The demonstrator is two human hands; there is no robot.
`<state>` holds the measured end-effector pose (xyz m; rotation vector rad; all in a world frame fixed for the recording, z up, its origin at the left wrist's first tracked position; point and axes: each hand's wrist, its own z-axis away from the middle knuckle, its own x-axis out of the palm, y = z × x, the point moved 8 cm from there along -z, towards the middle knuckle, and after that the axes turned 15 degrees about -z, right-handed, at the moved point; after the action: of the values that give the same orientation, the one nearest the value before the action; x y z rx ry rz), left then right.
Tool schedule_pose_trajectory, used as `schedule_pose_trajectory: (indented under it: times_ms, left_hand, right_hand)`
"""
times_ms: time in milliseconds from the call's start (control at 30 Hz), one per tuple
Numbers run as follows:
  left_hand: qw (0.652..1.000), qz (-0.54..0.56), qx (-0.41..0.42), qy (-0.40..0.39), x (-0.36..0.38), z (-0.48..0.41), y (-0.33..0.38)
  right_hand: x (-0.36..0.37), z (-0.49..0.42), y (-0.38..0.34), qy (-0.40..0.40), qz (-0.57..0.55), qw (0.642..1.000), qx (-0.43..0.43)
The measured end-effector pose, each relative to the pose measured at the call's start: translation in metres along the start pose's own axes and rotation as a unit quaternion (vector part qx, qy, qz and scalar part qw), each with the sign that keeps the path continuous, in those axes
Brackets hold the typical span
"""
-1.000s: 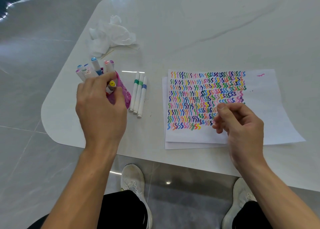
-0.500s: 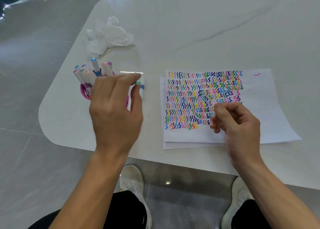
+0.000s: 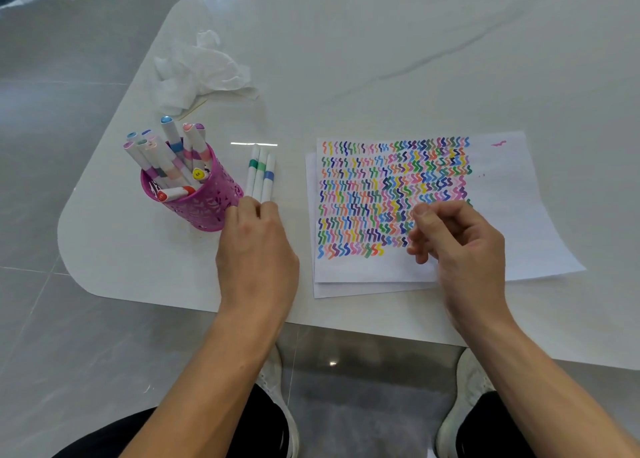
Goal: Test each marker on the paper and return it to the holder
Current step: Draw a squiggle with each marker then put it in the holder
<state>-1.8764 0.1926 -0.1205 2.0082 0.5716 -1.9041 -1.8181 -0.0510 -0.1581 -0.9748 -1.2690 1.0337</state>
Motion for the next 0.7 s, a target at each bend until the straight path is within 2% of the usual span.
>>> schedule_pose_trajectory:
  times_ms: [233, 700]
  left_hand:
    - [0.999, 0.035, -0.021, -0.017, 0.0029, -0.0040, 0.0001]
    - [0.998, 0.060, -0.010, -0.029, 0.0052, -0.0039, 0.0094]
  right_hand:
    - [-0.0012, 0.0001, 0.0004, -0.003, 0.002, 1.000, -0.002]
    - [0.0033, 0.0009, 0.0001, -0.023, 0.024, 0.999, -0.005]
